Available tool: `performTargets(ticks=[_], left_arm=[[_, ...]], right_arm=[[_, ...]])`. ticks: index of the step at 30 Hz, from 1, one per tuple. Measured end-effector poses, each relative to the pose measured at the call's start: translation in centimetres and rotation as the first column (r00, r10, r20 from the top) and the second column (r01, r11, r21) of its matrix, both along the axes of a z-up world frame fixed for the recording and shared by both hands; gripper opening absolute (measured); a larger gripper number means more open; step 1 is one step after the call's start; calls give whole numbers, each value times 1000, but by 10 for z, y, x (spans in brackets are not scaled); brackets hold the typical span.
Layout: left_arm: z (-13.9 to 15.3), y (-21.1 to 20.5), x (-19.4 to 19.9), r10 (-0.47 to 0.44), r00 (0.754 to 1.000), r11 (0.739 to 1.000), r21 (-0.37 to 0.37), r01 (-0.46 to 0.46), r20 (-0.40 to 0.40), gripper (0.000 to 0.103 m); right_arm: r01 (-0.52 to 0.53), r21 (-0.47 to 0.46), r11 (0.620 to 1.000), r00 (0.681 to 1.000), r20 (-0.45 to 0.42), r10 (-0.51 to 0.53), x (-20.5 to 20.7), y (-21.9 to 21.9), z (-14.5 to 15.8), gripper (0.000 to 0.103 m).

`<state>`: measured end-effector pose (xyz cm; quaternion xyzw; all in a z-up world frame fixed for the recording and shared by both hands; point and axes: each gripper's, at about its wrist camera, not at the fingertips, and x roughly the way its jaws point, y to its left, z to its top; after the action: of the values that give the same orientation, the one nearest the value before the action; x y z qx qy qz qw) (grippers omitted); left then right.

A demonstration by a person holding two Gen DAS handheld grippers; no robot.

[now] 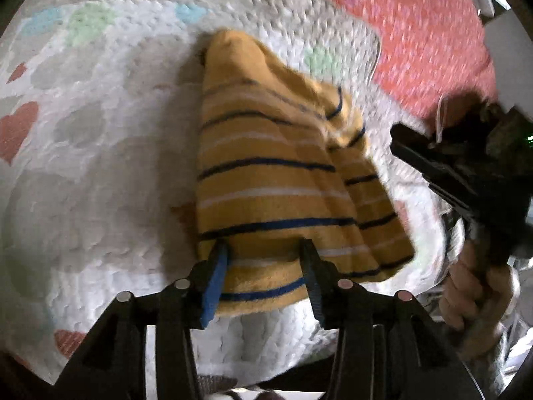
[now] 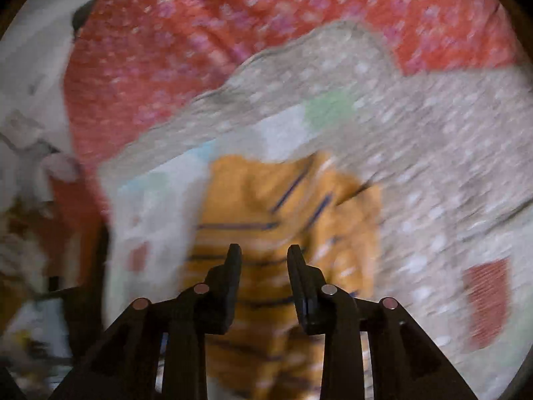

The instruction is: Fold small clothes

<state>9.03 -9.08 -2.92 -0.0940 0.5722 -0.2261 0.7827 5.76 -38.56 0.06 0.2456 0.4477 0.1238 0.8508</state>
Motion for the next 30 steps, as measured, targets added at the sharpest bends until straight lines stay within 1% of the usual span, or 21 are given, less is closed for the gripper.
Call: performTargets(ticks=[2, 3, 4, 6, 7, 8, 9, 10, 11, 12, 13, 16, 19, 22, 23, 24, 25, 26, 27, 28, 30], left_arm=[[-10, -9, -1, -22, 1000, 998, 55, 21, 14, 45], [-10, -11, -2, -35, 999, 997, 71, 34, 22, 46], [-7, -11, -3, -48, 999, 996, 73, 47, 19, 46], [5, -4, -2, -71, 997, 997, 37, 70, 6, 46], [16, 5, -1, -58, 998, 998, 6, 58, 29, 46], [25, 14, 2, -41, 998, 999, -8, 42, 54, 46], [33, 23, 8, -16, 996, 1000, -17, 17, 82, 46], [38, 31, 17, 3, 995, 1000, -26, 0, 97, 51], [39, 39, 28, 26, 995, 999, -38, -22, 98, 59], [37, 44, 37, 45, 995, 998, -50, -41, 92, 63], [32, 47, 49, 54, 996, 996, -73, -48, 73, 70], [4, 46, 85, 57, 998, 993, -104, -59, -27, 71], [-23, 35, 106, 3, 991, 984, -177, -26, -134, 71], [-38, 10, 107, -85, 982, 974, -220, 46, -171, 79], [-39, 1, 105, -104, 980, 974, -218, 66, -172, 79], [-38, -8, 102, -110, 982, 980, -182, 81, -155, 79], [-35, -15, 98, -105, 985, 985, -148, 85, -135, 77], [-33, -18, 96, -106, 985, 986, -145, 86, -135, 58], [-31, -18, 95, -102, 985, 986, -144, 81, -141, 50], [-26, -14, 93, -94, 986, 986, -150, 73, -137, 40], [-14, -8, 92, -87, 988, 986, -156, 66, -129, 37]], right_arm=[[34, -45, 998, 997, -70, -37, 3, 1, -24, 30], [62, -70, 996, 991, -111, -70, 5, -3, -39, 25], [79, -52, 996, 988, -126, -85, 3, -9, -49, 25], [100, 20, 995, 990, -98, -97, -6, -20, -48, 26], [107, 49, 993, 992, -68, -104, -11, -26, -42, 29], [122, 55, 991, 992, -33, -120, -17, -32, -34, 35], [144, 38, 989, 990, -1, -144, -22, -39, -28, 54], [167, 19, 986, 985, 27, -168, -24, -46, -21, 66], [184, 11, 983, 982, 45, -184, -24, -52, -19, 81], [199, 8, 980, 979, 46, -199, -23, -58, -21, 83], [208, 16, 978, 978, 25, -208, -24, -63, -26, 83], [206, 76, 976, 978, -48, -202, -8, -72, -50, 83], [201, 118, 973, 979, -56, -196, 6, -66, -65, 84], [188, 68, 980, 982, -47, -185, 18, -53, -68, 84], [175, 43, 984, 984, -48, -173, 23, -48, -68, 81], [140, 23, 990, 989, -56, -139, 31, -40, -66, 51], [125, 26, 992, 990, -71, -123, 32, -34, -66, 41], [133, 9, 991, 989, -67, -132, 32, -30, -62, 38], [123, 0, 992, 991, -51, -123, 31, -25, -55, 31], [112, 22, 994, 993, -38, -111, 30, -21, -47, 30], [88, 86, 992, 996, -5, -88, 26, -14, -31, 28]])
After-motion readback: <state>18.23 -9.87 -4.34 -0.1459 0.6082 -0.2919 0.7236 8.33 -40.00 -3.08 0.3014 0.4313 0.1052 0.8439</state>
